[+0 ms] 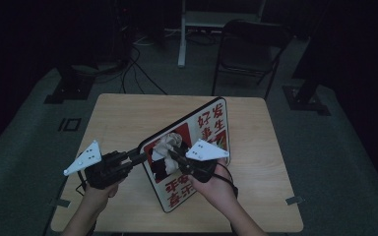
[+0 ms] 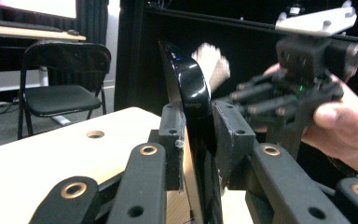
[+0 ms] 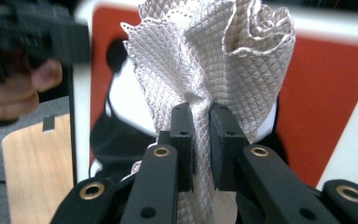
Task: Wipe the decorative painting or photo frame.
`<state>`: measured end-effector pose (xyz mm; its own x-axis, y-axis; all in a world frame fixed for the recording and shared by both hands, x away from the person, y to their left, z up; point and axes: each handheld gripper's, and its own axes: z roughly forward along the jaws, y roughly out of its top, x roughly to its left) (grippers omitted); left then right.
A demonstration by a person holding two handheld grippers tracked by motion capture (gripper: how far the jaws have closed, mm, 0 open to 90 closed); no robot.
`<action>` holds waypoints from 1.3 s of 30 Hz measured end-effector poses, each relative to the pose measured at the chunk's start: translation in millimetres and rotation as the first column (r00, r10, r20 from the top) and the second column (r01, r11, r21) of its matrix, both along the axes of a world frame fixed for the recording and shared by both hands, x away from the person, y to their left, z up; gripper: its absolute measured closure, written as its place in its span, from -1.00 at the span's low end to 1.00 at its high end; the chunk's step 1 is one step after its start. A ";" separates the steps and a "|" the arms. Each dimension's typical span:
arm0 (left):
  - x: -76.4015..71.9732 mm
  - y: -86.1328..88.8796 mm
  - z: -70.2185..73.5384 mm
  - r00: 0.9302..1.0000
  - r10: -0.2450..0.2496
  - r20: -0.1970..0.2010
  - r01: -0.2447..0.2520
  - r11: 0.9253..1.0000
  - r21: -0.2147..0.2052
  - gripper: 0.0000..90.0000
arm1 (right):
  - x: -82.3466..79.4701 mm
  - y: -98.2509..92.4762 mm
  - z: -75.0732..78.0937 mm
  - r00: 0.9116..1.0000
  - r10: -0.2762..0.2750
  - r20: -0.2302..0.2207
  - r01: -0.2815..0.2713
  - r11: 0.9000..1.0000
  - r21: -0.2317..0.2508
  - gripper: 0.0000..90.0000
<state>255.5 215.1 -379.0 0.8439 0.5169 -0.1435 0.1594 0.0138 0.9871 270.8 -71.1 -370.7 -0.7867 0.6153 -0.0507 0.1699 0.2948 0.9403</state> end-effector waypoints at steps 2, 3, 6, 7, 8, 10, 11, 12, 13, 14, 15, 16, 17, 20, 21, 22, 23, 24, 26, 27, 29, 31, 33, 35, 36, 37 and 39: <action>-0.3 -0.1 0.3 1.000 0.000 0.004 0.000 1.000 0.006 0.67 | -1.1 -3.2 -8.0 1.000 0.002 -0.020 -0.002 1.000 -0.007 0.80; -0.3 0.0 0.2 1.000 -0.001 0.003 0.001 1.000 0.005 0.67 | -1.6 -4.6 -12.0 1.000 0.001 -0.029 -0.002 1.000 -0.009 0.80; 0.0 0.2 0.1 1.000 -0.002 0.002 0.002 1.000 0.003 0.67 | -3.3 -6.8 -20.9 0.999 -0.002 -0.045 0.001 1.000 -0.024 0.80; -0.1 0.1 0.3 1.000 -0.003 0.003 0.003 1.000 0.005 0.67 | -5.1 -8.0 -27.1 0.998 -0.004 -0.056 0.002 0.999 -0.039 0.80; -0.2 0.0 0.3 1.000 -0.001 0.003 0.001 1.000 0.005 0.67 | -6.2 -10.0 -33.8 0.997 -0.004 -0.071 0.001 0.999 -0.048 0.80; -0.1 0.0 0.1 1.000 0.000 0.003 0.000 1.000 0.004 0.67 | -6.9 -10.9 -37.7 0.997 -0.005 -0.081 0.001 0.999 -0.051 0.80; 0.0 0.0 0.2 1.000 0.001 0.002 -0.001 1.000 0.003 0.67 | -7.6 -11.4 -41.0 0.996 -0.007 -0.087 0.002 0.998 -0.059 0.80; 0.1 0.0 0.1 1.000 0.001 0.002 -0.001 1.000 0.002 0.67 | -8.3 -11.9 -44.2 0.996 -0.008 -0.093 0.002 0.998 -0.065 0.80; 0.1 0.0 0.1 1.000 0.001 0.002 -0.001 1.000 0.002 0.67 | -8.7 -12.4 -46.7 0.995 -0.010 -0.096 0.003 0.998 -0.067 0.80; -0.1 -0.1 0.3 1.000 0.002 0.004 -0.002 1.000 0.004 0.67 | -9.5 -13.4 -50.8 0.994 -0.010 -0.106 0.003 0.997 -0.071 0.80; -0.2 -0.1 0.2 1.000 0.002 0.004 -0.002 1.000 0.005 0.67 | -9.9 -14.2 -54.1 0.994 -0.010 -0.113 0.001 0.997 -0.077 0.80; 0.0 0.0 0.2 1.000 0.000 0.002 0.000 1.000 0.003 0.67 | -10.4 -14.8 -56.6 0.993 -0.011 -0.121 0.001 0.997 -0.081 0.80; -0.3 -0.2 0.1 1.000 0.003 0.004 -0.003 1.000 0.003 0.67 | -11.1 -15.5 -60.0 0.992 -0.012 -0.129 0.001 0.997 -0.082 0.80; -0.4 -0.2 0.3 1.000 0.003 0.006 -0.003 1.000 0.006 0.67 | -13.3 -18.0 -72.1 0.988 -0.015 -0.157 -0.002 0.994 -0.107 0.80; -0.4 0.0 0.4 1.000 0.001 0.005 -0.001 1.000 0.005 0.67 | -13.9 -18.5 -75.1 0.986 -0.015 -0.164 -0.004 0.993 -0.117 0.80; -0.5 0.0 0.4 1.000 0.000 0.006 -0.001 1.000 0.006 0.67 | -14.7 -19.5 -80.2 0.984 -0.016 -0.176 -0.005 0.993 -0.121 0.80; -0.6 -0.2 0.4 1.000 0.002 0.007 -0.002 1.000 0.006 0.67 | -15.2 -20.1 -83.0 0.983 -0.017 -0.184 -0.007 0.992 -0.127 0.80; -0.6 -0.1 0.5 1.000 0.000 0.008 0.000 1.000 0.006 0.67 | -15.6 -20.7 -87.1 0.980 -0.018 -0.196 -0.008 0.991 -0.135 0.80; -0.8 -0.1 0.6 1.000 0.000 0.007 0.000 1.000 0.006 0.67 | -16.6 -22.2 -94.8 0.976 -0.022 -0.217 -0.010 0.990 -0.143 0.80; -0.8 0.0 0.7 1.000 0.000 0.007 0.000 1.000 0.008 0.68 | -17.5 -22.9 -99.8 0.974 -0.024 -0.227 -0.010 0.989 -0.150 0.80; -0.9 -0.1 0.8 1.000 -0.001 0.008 0.001 1.000 0.008 0.68 | -18.8 -23.5 -108.0 0.969 -0.028 -0.244 -0.015 0.985 -0.174 0.80; -0.9 0.0 0.9 1.000 -0.003 0.008 0.003 1.000 0.008 0.68 | -19.7 -24.5 -115.4 0.964 -0.030 -0.265 -0.020 0.983 -0.184 0.80; -1.0 -0.2 0.9 1.000 -0.004 0.008 0.004 1.000 0.007 0.68 | -20.3 -25.3 -120.9 0.959 -0.032 -0.282 -0.023 0.982 -0.190 0.80; -1.1 -0.4 0.9 1.000 -0.002 0.009 0.002 1.000 0.008 0.68 | -20.9 -26.0 -126.6 0.954 -0.035 -0.299 -0.028 0.979 -0.203 0.80; -0.7 0.0 0.8 1.000 -0.006 0.009 0.006 1.000 0.007 0.68 | -21.2 -25.9 -128.3 0.952 -0.037 -0.304 -0.028 0.978 -0.205 0.80; -0.5 0.0 0.6 1.000 -0.002 0.010 0.002 1.000 0.006 0.68 | -21.4 -25.9 -130.7 0.950 -0.036 -0.312 -0.034 0.976 -0.216 0.80; 0.3 0.5 0.2 1.000 -0.005 0.008 0.005 1.000 0.002 0.68 | -21.6 -26.0 -135.5 0.944 -0.035 -0.329 -0.041 0.974 -0.221 0.80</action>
